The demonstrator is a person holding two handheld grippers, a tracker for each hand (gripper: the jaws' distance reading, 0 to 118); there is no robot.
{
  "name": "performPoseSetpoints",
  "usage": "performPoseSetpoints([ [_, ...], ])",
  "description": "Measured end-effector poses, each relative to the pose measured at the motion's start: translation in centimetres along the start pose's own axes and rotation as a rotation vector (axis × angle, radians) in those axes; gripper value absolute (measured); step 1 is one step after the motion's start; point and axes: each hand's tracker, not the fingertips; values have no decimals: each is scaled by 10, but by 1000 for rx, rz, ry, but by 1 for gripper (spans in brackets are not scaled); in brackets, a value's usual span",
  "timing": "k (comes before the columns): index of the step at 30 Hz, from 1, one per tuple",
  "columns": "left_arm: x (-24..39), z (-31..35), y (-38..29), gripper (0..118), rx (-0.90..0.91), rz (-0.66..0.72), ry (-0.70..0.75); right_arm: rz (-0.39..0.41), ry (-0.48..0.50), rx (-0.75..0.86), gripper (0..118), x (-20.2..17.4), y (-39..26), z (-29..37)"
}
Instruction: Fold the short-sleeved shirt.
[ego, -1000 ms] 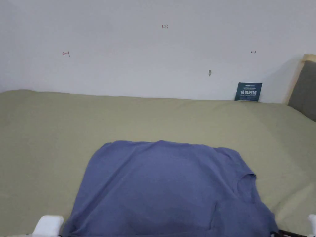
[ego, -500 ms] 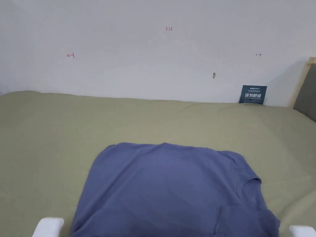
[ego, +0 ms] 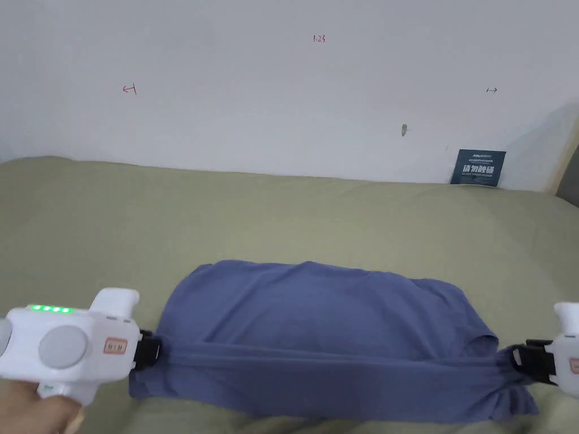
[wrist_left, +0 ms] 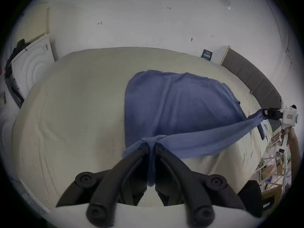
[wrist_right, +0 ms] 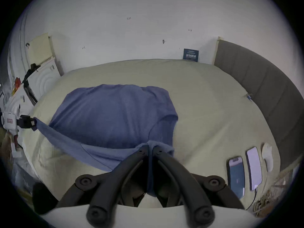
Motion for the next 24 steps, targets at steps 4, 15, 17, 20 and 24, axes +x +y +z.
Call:
performPoseSetpoints([
  [4,2,-42,42,9,-70,-20,39,21,-8,-54,5,-6,33,-46],
  [15,-5,-77,45,88,-98,112,81,-206,-50,-8,99,16,31,-83],
  [17,-3,-52,35,88,-49,153,91,-203,-16,17,95,19,26,-63],
  [20,1,-14,8,80,78,140,89,-111,-39,49,95,2,8,-30],
  [24,15,14,-42,13,132,103,88,-22,-12,6,46,-18,-31,-2],
])
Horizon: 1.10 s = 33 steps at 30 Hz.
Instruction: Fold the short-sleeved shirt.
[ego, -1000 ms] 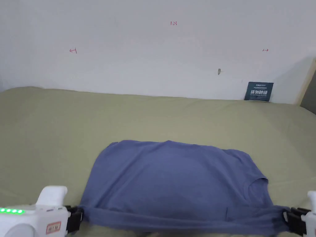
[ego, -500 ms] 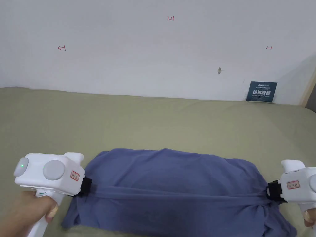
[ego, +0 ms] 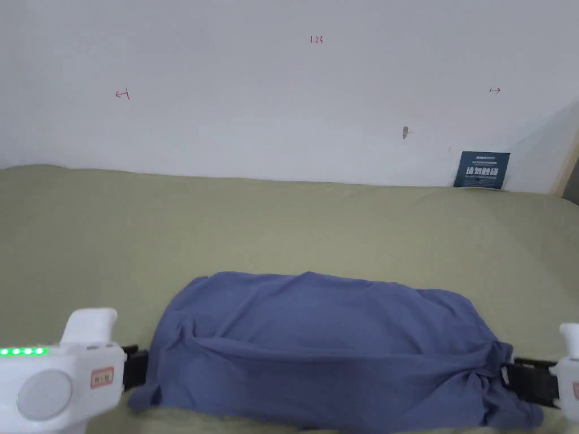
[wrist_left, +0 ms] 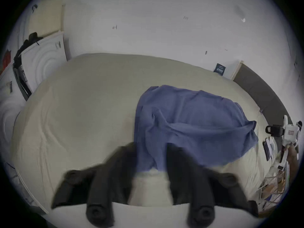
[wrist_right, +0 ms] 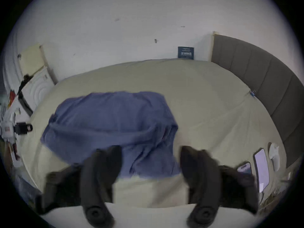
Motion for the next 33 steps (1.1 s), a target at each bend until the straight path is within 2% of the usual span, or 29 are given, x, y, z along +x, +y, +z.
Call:
performPoseSetpoints([
  [1,3,4,-12,0,-3,-16,5,17,5,-3,14,-4,-13,2],
  [2,6,7,-25,0,-8,-42,18,29,10,-20,5,-11,-27,3],
  [4,5,1,-40,0,-54,-80,16,40,18,-52,0,-23,-51,3],
  [8,-4,-17,-52,0,-98,-23,-10,-7,60,-78,0,-28,-77,-7],
  [10,-6,-26,-44,1,-106,-22,-11,-5,59,-81,0,-29,-75,-10],
  [11,-7,-32,-37,10,-93,-20,1,0,51,-77,0,-27,-71,-10],
  [13,-11,-47,-22,40,-80,-22,33,2,38,-54,0,-24,-63,-8],
  [14,-14,-57,-15,47,-73,-17,52,-16,35,-34,0,-19,-59,-7],
  [15,-15,-67,-10,47,-80,-18,51,-35,42,-20,0,-15,-55,-7],
  [16,-18,-77,-7,72,-83,-20,53,-49,55,-17,0,-12,-54,-8],
  [17,-20,-89,-3,78,-92,-29,72,-64,65,-21,0,-8,-51,-8],
  [19,-19,-110,0,78,-116,-50,101,-67,63,-23,0,0,-49,-10],
  [21,-23,-129,3,78,-163,-40,63,-43,38,-7,0,6,-47,-12],
  [24,-23,-134,-1,71,-145,-4,70,-21,-11,5,2,22,-38,-24],
  [25,-23,-129,-2,53,-83,-5,73,-16,-34,2,13,25,-35,-28],
  [26,-23,-126,-2,25,-49,-10,62,-16,-38,-6,36,31,-30,-35],
  [27,-17,-117,-5,8,-29,-19,23,-16,-37,-26,68,36,-25,-43],
  [28,-13,-114,-6,8,-42,-22,29,-16,-13,-80,111,42,-21,-54],
  [29,-11,-117,-5,8,-79,-48,57,-19,6,-87,117,42,-20,-60],
  [30,-11,-120,-5,8,-93,-64,57,-17,4,-36,113,48,-16,-66],
  [31,-8,-118,-6,8,-86,-66,51,-12,7,-60,110,49,-13,-76],
  [33,-10,-119,-5,8,-92,-52,42,-11,-93,-107,110,45,-14,-94],
])
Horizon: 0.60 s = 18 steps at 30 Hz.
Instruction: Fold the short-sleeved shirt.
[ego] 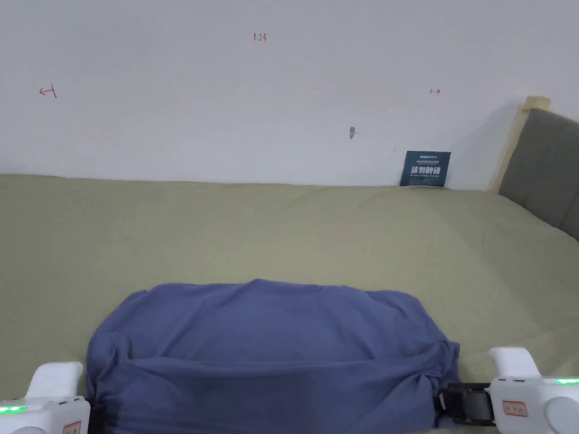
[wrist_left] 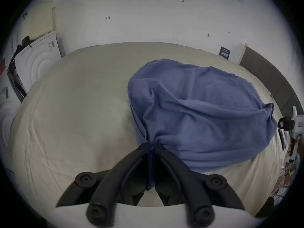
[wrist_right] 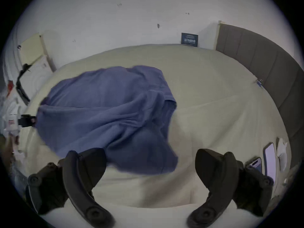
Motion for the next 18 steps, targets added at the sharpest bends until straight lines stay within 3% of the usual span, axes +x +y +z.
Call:
performPoseSetpoints([
  [1,-2,-1,1,8,-8,24,-11,-19,11,-25,108,1,0,-9],
  [2,-2,0,1,8,-9,41,-18,-47,44,-54,98,2,0,-15],
  [3,-3,0,2,8,-14,53,-26,-83,79,-91,75,4,0,-19],
  [4,-4,2,3,8,-19,54,-30,-123,108,-121,45,3,1,-19],
  [5,-6,4,4,8,-21,54,-37,-123,56,-92,25,0,1,-13],
  [6,-6,6,5,8,-25,51,-43,-119,66,-59,6,-3,1,-3],
  [7,-7,9,7,8,-32,45,-49,-125,147,-51,6,-6,2,2],
  [9,-11,17,10,8,-35,52,-56,-31,59,-65,6,-16,2,15],
  [10,-12,22,11,8,-36,61,-66,6,61,-82,6,-19,3,21],
  [18,-7,92,-3,8,-25,28,-117,-31,147,-3,6,-4,-18,88],
])
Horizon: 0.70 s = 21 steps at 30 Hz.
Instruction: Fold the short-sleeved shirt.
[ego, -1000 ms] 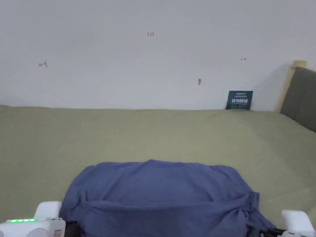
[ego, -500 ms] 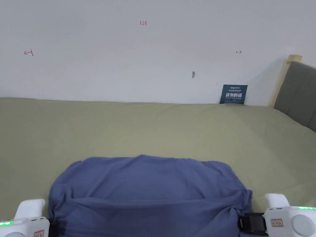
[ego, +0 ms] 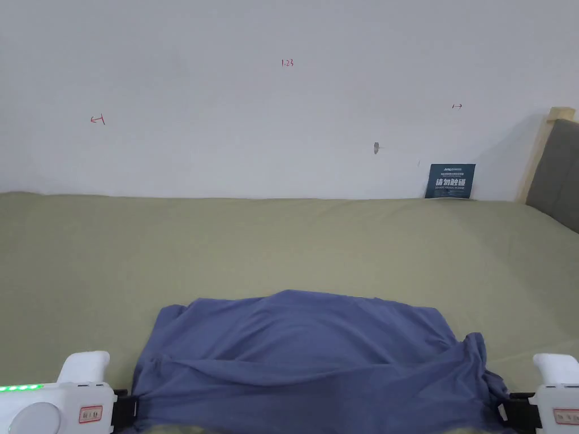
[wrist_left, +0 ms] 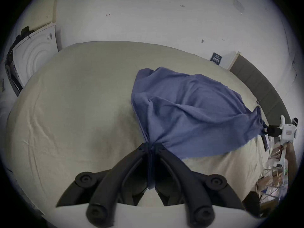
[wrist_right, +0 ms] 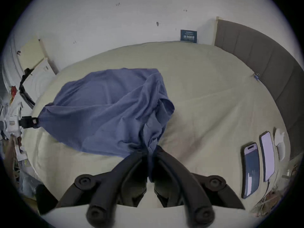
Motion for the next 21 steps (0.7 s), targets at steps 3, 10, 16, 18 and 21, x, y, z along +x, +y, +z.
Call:
performPoseSetpoints([
  [3,0,22,-22,8,-12,-13,6,13,-1,-29,6,-2,-17,18],
  [10,-17,49,-75,8,-80,21,-13,-31,9,-49,6,13,-73,42],
  [16,-27,42,-103,8,-129,44,-16,-74,-59,-127,6,29,-104,25],
  [18,-29,38,-106,8,-130,70,-17,-129,-43,-117,6,29,-107,24],
  [21,-34,33,-99,28,-139,82,-24,-71,-61,-109,6,22,-100,26],
])
